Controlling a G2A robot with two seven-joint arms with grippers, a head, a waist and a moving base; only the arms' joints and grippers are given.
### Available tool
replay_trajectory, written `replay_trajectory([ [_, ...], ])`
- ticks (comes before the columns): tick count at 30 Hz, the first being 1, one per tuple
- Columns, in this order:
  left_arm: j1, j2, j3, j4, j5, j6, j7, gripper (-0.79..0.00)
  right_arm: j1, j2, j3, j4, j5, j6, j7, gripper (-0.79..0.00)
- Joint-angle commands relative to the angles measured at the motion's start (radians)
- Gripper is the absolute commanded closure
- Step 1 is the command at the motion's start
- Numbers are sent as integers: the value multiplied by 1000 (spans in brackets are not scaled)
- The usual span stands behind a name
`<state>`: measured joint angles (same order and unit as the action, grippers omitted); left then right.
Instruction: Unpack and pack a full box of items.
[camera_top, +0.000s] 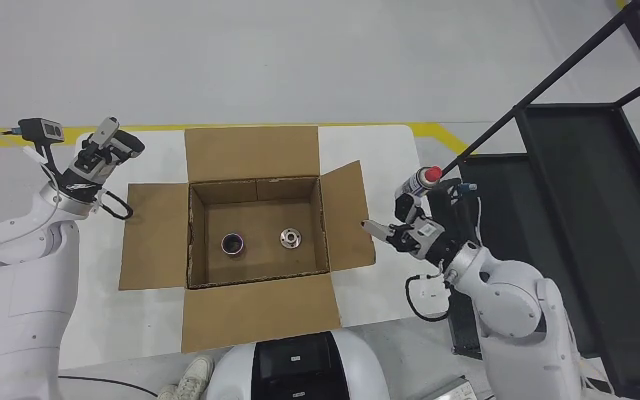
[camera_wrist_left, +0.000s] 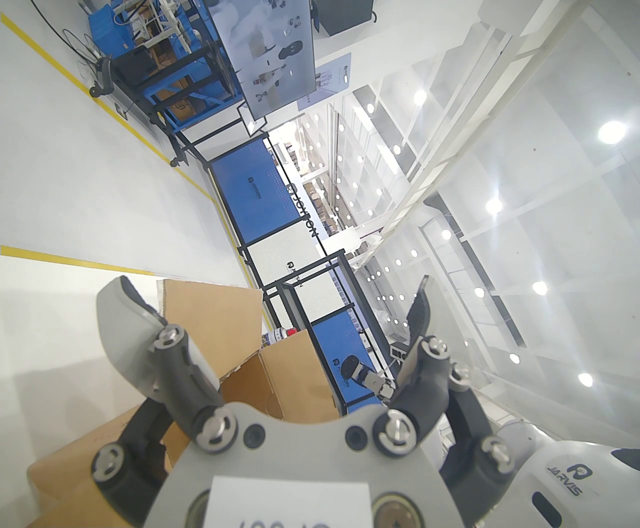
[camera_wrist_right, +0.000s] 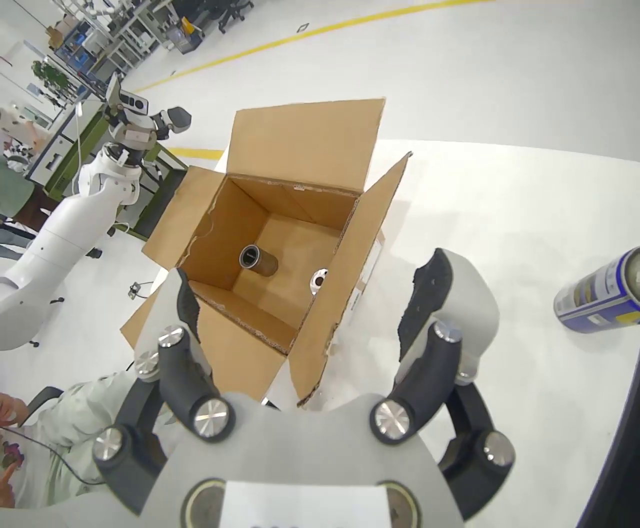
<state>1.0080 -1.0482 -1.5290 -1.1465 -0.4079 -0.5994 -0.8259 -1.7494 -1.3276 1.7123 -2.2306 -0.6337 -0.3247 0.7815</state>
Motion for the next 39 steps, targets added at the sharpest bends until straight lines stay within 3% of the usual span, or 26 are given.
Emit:
replay_trajectory([
  [1, 0, 0, 0, 0, 0, 0, 0, -785, -1, 0, 0, 0, -1, 0, -6, -785],
  [11, 0, 0, 0, 0, 0, 0, 0, -785, -1, 0, -1, 1, 0, 1, -10, -785],
  [13, 0, 0, 0, 0, 0, 0, 0, -785, -9, 0, -17, 7, 59, 9, -9, -785],
  [20, 0, 0, 0, 0, 0, 0, 0, -785, 91, 16, -84, -56, 202, 64, 187, -785],
  [25, 0, 0, 0, 0, 0, 0, 0, -785, 233, 22, -266, -21, 91, 164, 306, -785],
  [34, 0, 0, 0, 0, 0, 0, 0, -785, 498, 0, -673, 171, -196, 287, 427, -785],
  [39, 0, 0, 0, 0, 0, 0, 0, -785, 606, -20, -795, 282, -297, 371, 434, -785],
])
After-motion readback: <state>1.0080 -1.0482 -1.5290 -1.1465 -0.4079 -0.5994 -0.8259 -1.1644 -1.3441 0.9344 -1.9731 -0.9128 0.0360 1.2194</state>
